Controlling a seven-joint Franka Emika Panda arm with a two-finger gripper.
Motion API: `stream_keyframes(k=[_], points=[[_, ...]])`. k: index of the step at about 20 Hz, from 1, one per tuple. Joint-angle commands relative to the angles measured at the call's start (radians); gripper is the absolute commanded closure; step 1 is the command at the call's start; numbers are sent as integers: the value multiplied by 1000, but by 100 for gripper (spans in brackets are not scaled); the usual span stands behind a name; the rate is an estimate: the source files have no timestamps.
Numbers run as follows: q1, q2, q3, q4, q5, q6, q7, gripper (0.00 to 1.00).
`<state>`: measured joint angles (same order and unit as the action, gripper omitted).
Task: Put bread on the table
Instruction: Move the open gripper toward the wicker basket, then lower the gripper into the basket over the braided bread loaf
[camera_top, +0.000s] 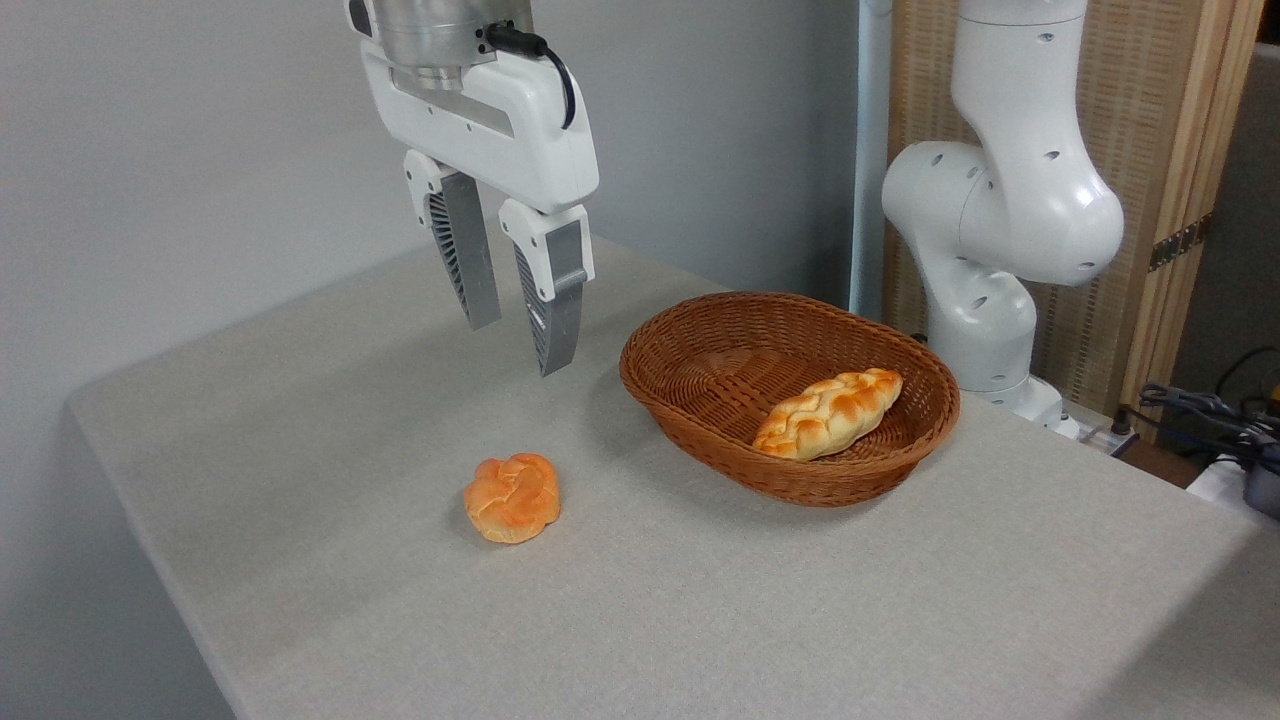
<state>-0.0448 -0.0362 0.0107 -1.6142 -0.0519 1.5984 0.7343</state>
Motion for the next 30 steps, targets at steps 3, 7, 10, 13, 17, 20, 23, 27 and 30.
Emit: stream_keyframes(k=[3, 7, 10, 13, 17, 20, 23, 27, 30], points=[[-1, -21, 8, -16, -8, -24, 4, 0], [-1, -21, 8, -16, -8, -9, 4, 0], [-1, -39, 8, -38, -8, -15, 5, 0], [-1, -86, 8, -105, -8, -14, 5, 0], [-1, -212, 9, -277, -5, -14, 7, 0], [-1, -322, 47, -427, -3, -8, 39, 0], [-4, -416, 95, -550, 9, 21, 138, 0], [-32, -508, 115, -702, 102, 32, 232, 0], [-40, -522, 115, -747, 113, 29, 319, 0]])
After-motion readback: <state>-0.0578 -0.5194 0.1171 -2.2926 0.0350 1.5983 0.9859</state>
